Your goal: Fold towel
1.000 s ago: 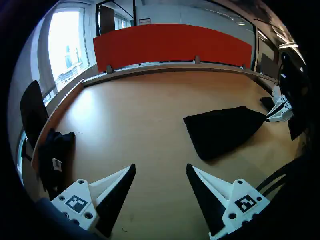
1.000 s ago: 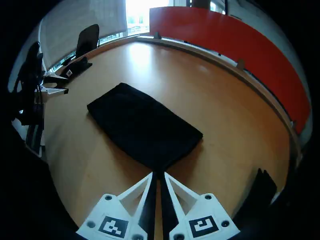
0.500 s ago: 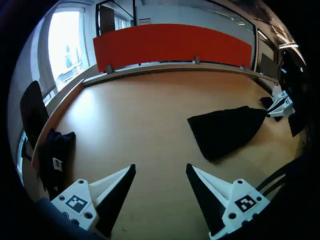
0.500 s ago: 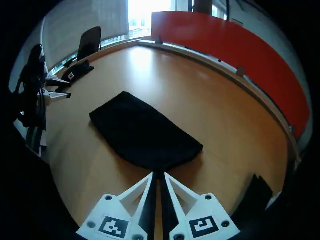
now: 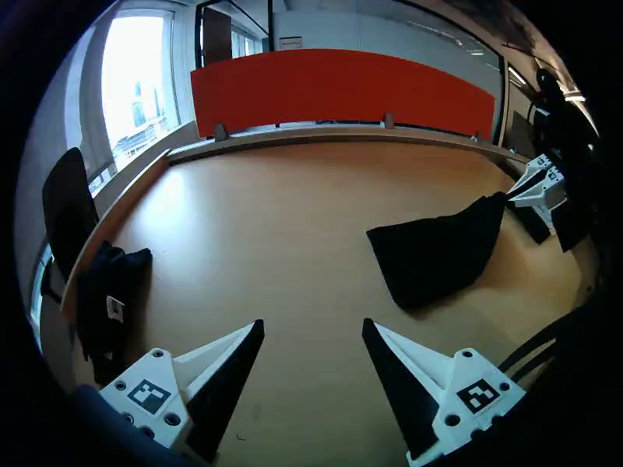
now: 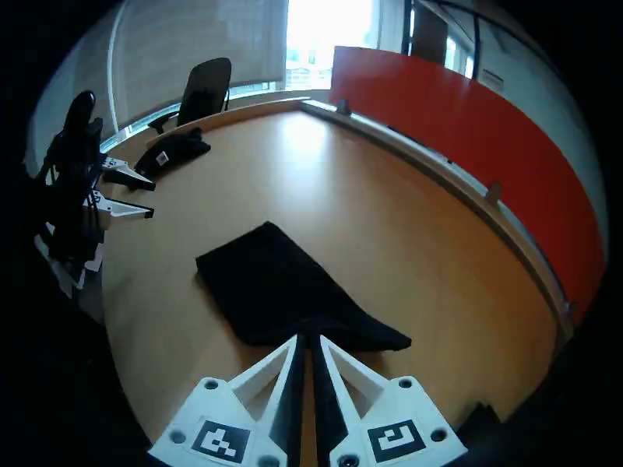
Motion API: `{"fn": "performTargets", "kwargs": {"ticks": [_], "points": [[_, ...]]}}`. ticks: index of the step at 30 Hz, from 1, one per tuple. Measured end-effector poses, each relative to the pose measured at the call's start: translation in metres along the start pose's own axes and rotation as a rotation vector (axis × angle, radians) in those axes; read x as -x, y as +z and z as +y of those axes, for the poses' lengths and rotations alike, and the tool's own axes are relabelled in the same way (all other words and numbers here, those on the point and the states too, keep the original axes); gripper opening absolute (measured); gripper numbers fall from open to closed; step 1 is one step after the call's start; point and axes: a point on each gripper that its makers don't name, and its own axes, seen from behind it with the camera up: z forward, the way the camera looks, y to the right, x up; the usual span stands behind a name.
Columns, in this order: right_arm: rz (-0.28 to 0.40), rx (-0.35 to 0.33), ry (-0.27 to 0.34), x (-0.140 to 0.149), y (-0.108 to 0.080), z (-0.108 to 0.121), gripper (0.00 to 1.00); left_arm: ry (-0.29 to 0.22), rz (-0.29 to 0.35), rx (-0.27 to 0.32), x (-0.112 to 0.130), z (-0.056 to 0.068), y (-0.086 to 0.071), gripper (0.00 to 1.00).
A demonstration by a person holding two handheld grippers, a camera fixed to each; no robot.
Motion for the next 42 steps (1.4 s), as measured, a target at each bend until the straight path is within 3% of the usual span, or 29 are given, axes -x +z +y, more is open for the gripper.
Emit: {"fn": "performTargets", "kwargs": {"ticks": [9, 27, 34, 42], "points": [[0.024, -0.054, -0.096, -0.037, 0.01, -0.015, 0.06, -0.008, 0.007, -0.007, 0.002, 0.002, -0.007, 0.93], [0.006, -0.13, -0.195, -0.058, 0.027, -0.035, 0.06, -0.027, 0.021, -0.022, 0.005, -0.005, -0.011, 0.93], [-0.021, -0.2, -0.247, -0.063, 0.046, -0.059, 0.06, -0.044, 0.034, -0.026, 0.008, -0.006, -0.013, 0.93], [-0.068, -0.295, -0.263, -0.058, 0.087, -0.097, 0.06, -0.059, 0.041, -0.027, 0.015, -0.004, -0.011, 0.93]]}}
